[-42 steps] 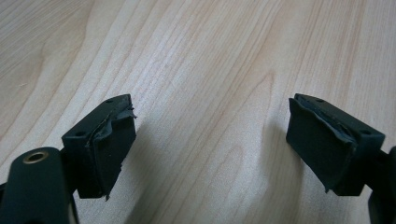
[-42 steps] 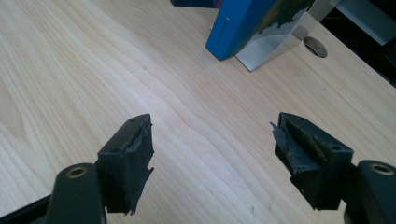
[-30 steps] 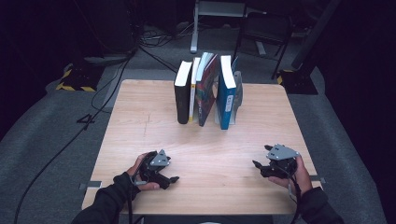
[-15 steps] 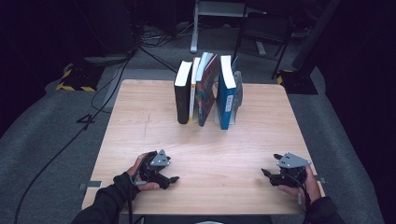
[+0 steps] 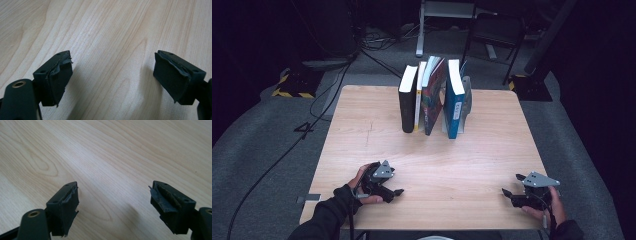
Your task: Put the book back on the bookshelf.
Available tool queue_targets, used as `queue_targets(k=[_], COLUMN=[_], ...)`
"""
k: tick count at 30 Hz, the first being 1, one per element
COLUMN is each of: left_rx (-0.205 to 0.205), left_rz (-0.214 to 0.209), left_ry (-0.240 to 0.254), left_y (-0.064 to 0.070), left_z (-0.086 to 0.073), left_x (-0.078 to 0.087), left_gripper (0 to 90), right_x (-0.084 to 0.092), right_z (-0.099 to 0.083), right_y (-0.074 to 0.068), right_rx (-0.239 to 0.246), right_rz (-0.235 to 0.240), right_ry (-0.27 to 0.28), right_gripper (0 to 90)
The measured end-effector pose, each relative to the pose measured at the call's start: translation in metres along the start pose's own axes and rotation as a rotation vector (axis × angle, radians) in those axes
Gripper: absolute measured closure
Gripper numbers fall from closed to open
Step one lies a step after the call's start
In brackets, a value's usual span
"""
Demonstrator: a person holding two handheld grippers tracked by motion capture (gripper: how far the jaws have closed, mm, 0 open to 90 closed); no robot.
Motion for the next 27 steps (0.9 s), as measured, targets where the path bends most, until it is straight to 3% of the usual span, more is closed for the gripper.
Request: queue_targets(k=[2, 6, 11, 27], left_rx=[0.000, 0.000, 0.000, -0.002], left_rz=[0.000, 0.000, 0.000, -0.001], left_ry=[0.000, 0.000, 0.000, 0.001], left_y=[0.000, 0.000, 0.000, 0.000], left_z=[0.000, 0.000, 0.000, 0.000], left_x=[0.000, 0.000, 0.000, 0.000], left_gripper=[15.7, 15.7, 15.7, 15.7], right_x=[0.001, 0.005, 0.010, 0.011], right_z=[-0.003, -0.014, -0.023, -0.025], right_y=[0.001, 0.006, 0.011, 0.011], right_rx=[-0.009, -0.073, -0.159, -0.157], right_rz=[-0.005, -0.003, 0.038, 0.033], right_ry=[0.001, 0.031, 0.030, 0.030], right_gripper=[21.6, 19.9, 18.3, 18.3])
Point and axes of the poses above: each handheld gripper's, and its own axes: x roughly backward along the jaws, z roughly out of its top, y roughly to its right, the point moved 8 cm from there along -x, roughly forward along the jaws, and after that the axes turned 12 degrees about z, right-handed, at the moved point
